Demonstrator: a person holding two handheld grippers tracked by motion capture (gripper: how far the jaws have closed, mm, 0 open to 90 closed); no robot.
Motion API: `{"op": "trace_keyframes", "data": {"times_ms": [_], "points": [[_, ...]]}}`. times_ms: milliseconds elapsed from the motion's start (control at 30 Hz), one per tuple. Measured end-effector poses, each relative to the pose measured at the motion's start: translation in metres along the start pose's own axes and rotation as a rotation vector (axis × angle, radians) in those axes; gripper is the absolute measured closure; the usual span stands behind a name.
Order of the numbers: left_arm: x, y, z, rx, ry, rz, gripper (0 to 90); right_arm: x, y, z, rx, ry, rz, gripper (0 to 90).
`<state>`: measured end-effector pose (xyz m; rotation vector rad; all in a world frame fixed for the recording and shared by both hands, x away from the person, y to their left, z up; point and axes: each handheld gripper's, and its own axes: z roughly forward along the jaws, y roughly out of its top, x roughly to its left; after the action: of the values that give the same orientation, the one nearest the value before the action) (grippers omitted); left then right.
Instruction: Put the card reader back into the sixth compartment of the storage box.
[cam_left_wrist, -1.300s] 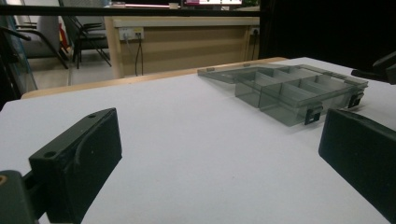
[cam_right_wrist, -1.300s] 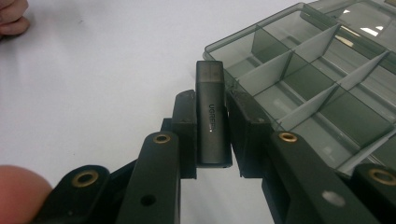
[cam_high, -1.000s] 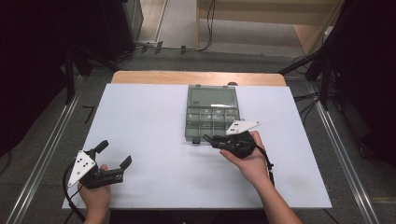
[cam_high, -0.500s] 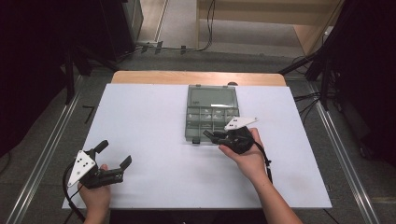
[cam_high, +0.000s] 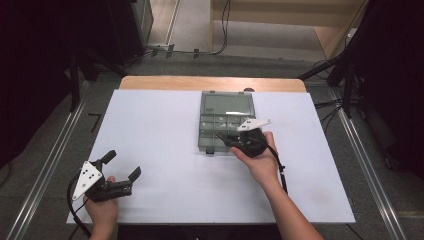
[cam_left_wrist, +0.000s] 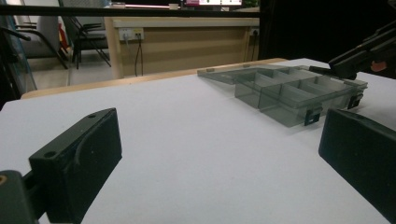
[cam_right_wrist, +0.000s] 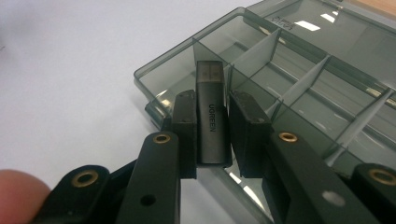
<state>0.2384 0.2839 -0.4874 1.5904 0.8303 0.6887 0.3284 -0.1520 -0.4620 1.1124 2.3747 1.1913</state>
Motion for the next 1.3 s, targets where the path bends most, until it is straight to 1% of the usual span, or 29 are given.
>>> {"op": "trace_keyframes", "data": {"times_ms": [100, 133, 200, 233, 300, 367, 467, 500, 533, 567, 600, 633, 667, 733, 767, 900, 1067, 1233, 1300], "points": [[0.0, 0.0, 0.0, 0.0, -0.001, 0.0, 0.0, -0.002, 0.003, 0.005, -0.004, -0.004, 0.003, 70.5], [0.0, 0.0, 0.0, 0.0, -0.001, 0.0, 0.0, -0.002, 0.004, 0.006, -0.004, -0.012, 0.014, 69.7], [0.0, 0.0, 0.0, 0.001, -0.002, -0.001, 0.0, -0.003, 0.005, 0.006, -0.025, -0.005, 0.036, 58.7], [0.0, 0.0, 0.0, 0.001, -0.001, 0.0, 0.0, -0.004, 0.005, 0.006, -0.046, -0.006, 0.037, 54.9], [0.0, 0.0, 0.0, 0.001, 0.0, -0.001, 0.0, -0.005, 0.004, 0.004, -0.064, 0.007, 0.046, 47.7], [0.0, 0.0, 0.0, 0.0, -0.001, -0.001, 0.0, -0.006, 0.003, 0.001, -0.08, 0.008, 0.05, 38.1], [0.0, 0.0, 0.0, 0.0, -0.001, -0.002, 0.0, -0.008, 0.0, -0.005, -0.11, 0.006, 0.064, 17.9], [0.0, 0.0, 0.0, 0.0, -0.001, -0.002, 0.0, -0.009, -0.001, -0.008, -0.121, 0.012, 0.071, 10.2], [0.0, 0.0, 0.0, 0.0, -0.001, -0.001, 0.0, -0.01, -0.003, -0.011, -0.128, 0.016, 0.078, 8.1], [0.0, 0.0, 0.0, 0.0, -0.001, -0.002, 0.0, -0.011, -0.005, -0.014, -0.141, 0.016, 0.074, 7.7], [0.0, 0.0, 0.0, 0.001, -0.001, -0.001, 0.0, -0.012, -0.007, -0.017, -0.153, 0.014, 0.07, 2.8], [0.0, 0.0, 0.0, 0.001, 0.0, -0.001, 0.0, -0.013, -0.009, -0.019, -0.159, 0.025, 0.07, 0.0], [0.0, 0.0, 0.0, 0.002, 0.0, -0.001, 0.0, -0.014, -0.011, -0.022, -0.163, 0.032, 0.078, 0.0], [0.0, 0.0, 0.0, 0.001, 0.0, -0.001, 0.0, -0.015, -0.016, -0.027, -0.169, 0.024, 0.071, 0.0], [0.0, 0.0, 0.0, 0.002, 0.001, -0.001, 0.0, -0.016, -0.019, -0.029, -0.18, 0.023, 0.067, 0.0], [0.0, 0.0, 0.0, 0.002, 0.001, 0.0, 0.0, -0.018, -0.029, -0.038, -0.197, 0.025, 0.072, 0.0], [0.0, 0.0, 0.0, 0.001, 0.003, -0.002, 0.0, -0.019, -0.04, -0.048, -0.209, 0.002, 0.075, 0.0], [0.0, 0.0, 0.0, 0.003, 0.001, 0.0, 0.0, -0.02, -0.048, -0.058, -0.225, -0.005, 0.083, 0.0], [0.0, 0.0, 0.0, 0.003, 0.002, -0.001, 0.0, -0.02, -0.052, -0.061, -0.229, -0.009, 0.078, 0.0]]}}
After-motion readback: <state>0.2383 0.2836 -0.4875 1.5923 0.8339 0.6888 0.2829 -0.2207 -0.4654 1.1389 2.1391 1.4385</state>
